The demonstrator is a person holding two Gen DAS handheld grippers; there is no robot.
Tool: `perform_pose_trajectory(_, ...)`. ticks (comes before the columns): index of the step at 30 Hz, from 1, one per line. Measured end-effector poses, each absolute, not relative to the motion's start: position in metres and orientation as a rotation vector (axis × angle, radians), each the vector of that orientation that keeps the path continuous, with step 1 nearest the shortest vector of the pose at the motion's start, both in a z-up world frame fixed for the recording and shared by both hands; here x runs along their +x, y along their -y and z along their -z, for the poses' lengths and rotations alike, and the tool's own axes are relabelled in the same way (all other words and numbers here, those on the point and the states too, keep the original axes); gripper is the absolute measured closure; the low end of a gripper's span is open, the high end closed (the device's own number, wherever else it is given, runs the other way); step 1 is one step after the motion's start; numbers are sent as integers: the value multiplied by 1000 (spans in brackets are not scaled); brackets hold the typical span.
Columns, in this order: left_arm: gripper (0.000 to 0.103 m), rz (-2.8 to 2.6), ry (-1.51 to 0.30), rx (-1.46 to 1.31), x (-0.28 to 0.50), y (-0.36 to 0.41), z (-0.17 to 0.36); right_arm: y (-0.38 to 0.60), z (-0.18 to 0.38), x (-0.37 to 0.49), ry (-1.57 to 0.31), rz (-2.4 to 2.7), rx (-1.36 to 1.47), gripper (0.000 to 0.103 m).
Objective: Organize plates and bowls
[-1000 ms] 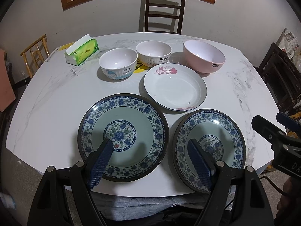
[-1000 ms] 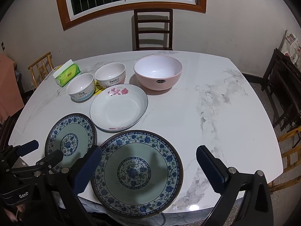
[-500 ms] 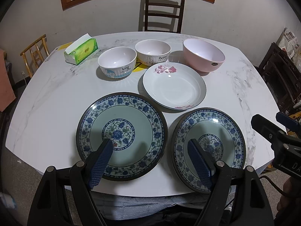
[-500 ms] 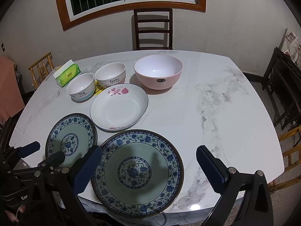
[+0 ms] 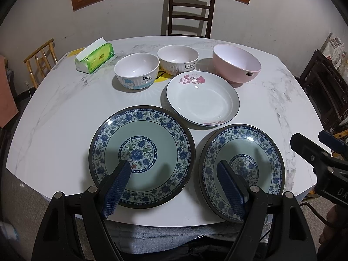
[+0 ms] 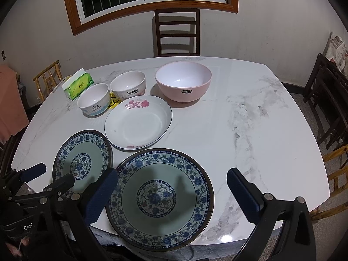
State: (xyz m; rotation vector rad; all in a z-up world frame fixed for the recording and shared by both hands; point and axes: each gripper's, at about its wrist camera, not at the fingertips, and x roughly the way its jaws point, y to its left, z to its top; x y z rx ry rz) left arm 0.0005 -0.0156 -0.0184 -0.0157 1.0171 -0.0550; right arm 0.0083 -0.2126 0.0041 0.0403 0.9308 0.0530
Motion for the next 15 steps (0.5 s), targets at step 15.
perform_pose_trajectory(15,24,44,-1025,-22,2,8,19,211,-4,9,-933,-55,37,0)
